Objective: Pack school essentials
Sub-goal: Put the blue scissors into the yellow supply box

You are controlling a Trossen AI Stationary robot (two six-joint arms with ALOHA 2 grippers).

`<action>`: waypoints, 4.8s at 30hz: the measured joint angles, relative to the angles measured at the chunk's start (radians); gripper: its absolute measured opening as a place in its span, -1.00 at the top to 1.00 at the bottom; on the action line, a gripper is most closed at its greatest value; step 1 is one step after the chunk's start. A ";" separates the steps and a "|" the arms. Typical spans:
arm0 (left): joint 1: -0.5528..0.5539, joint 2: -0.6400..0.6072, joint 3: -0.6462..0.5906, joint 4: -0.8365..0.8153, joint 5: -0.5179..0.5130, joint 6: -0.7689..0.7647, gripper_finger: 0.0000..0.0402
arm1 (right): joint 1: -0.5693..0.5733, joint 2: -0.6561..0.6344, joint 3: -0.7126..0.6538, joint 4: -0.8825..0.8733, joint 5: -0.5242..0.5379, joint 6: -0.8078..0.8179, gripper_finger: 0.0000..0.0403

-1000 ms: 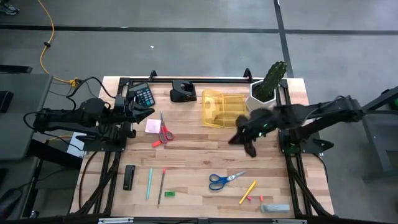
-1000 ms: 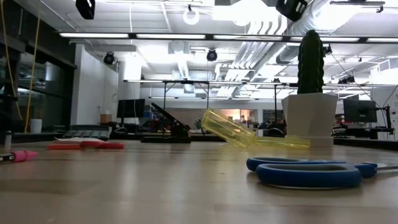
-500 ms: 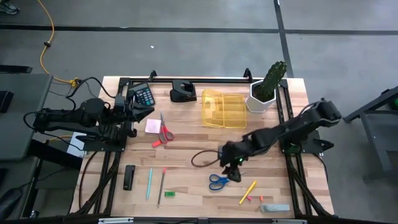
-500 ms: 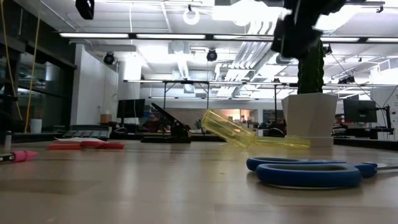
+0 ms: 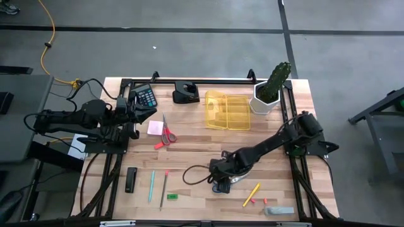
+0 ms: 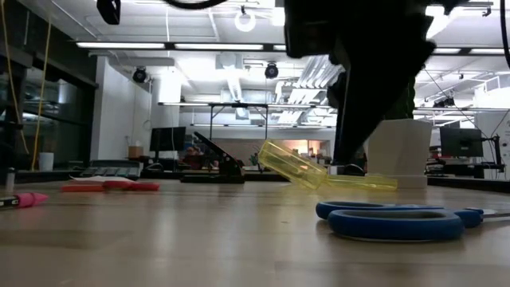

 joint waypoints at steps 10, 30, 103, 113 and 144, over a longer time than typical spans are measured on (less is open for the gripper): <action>0.000 0.000 0.000 0.000 -0.019 0.000 1.00 | 0.006 0.097 0.027 -0.014 0.042 -0.008 0.09; 0.000 0.000 0.000 0.001 -0.044 0.000 1.00 | 0.002 0.103 0.025 -0.181 0.133 0.009 0.75; 0.153 0.319 0.204 0.021 0.222 -0.061 1.00 | -0.557 -0.622 -0.472 0.980 0.404 -0.098 1.00; 0.153 0.301 0.204 0.020 0.194 -0.061 1.00 | -0.788 -0.335 -0.472 0.811 0.260 0.366 1.00; 0.153 0.301 0.204 0.020 0.164 -0.034 1.00 | -0.801 -0.167 -0.470 0.765 0.242 0.549 0.71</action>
